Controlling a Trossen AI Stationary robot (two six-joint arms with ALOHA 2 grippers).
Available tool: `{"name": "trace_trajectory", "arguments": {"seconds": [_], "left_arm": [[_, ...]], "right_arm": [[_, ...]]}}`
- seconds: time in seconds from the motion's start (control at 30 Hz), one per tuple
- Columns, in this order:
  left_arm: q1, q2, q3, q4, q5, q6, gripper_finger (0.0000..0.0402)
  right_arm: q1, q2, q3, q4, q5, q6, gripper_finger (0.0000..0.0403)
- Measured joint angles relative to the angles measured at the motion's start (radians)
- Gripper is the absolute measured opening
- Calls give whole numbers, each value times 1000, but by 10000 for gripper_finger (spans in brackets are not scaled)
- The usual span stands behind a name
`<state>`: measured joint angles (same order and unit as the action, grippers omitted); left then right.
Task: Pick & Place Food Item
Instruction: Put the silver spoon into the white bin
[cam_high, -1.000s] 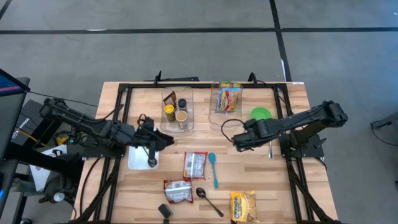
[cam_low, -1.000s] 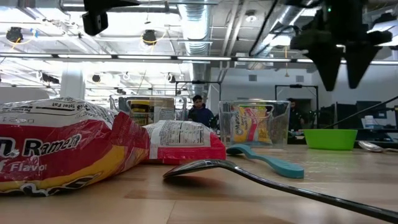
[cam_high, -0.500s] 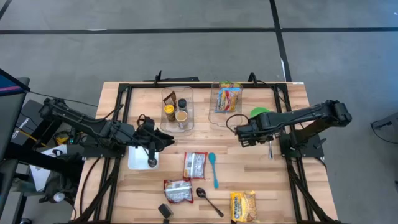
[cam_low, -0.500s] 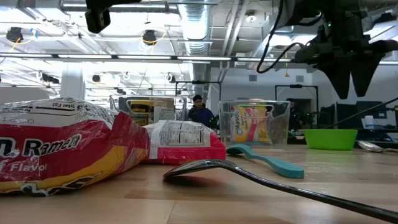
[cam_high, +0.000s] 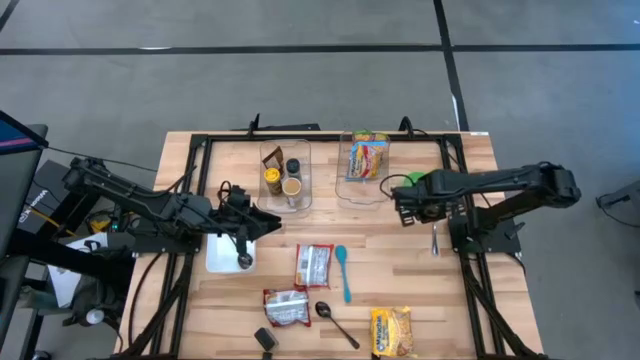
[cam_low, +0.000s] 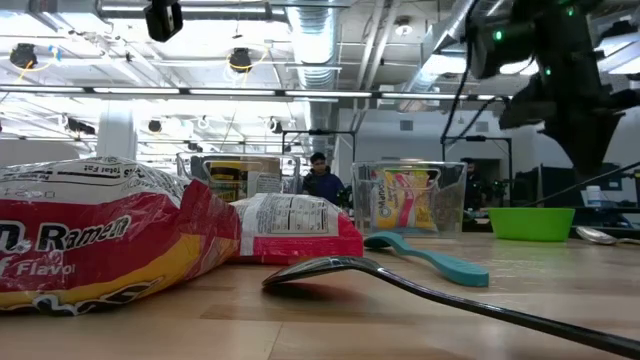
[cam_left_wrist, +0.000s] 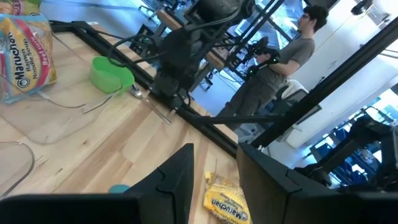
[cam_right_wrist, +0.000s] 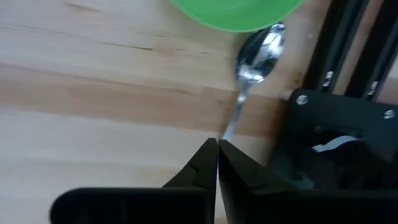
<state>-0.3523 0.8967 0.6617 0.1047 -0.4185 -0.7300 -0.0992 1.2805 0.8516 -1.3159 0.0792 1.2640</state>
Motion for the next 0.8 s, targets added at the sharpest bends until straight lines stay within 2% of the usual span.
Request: {"name": "trace_trajectory", "arguments": {"seconds": [0.23, 0.57, 0.8], "left_arm": [[0, 0, 0, 10, 0, 0, 117], [0, 0, 0, 11, 1, -7, 117], [0, 0, 0, 18, 1, -7, 117]], "right_arm": [[-60, 42, -70, 52, -3, -130, 2], [-131, 105, -91, 48, -5, -293, 1], [-166, 176, -92, 43, -34, -493, 1]]}}
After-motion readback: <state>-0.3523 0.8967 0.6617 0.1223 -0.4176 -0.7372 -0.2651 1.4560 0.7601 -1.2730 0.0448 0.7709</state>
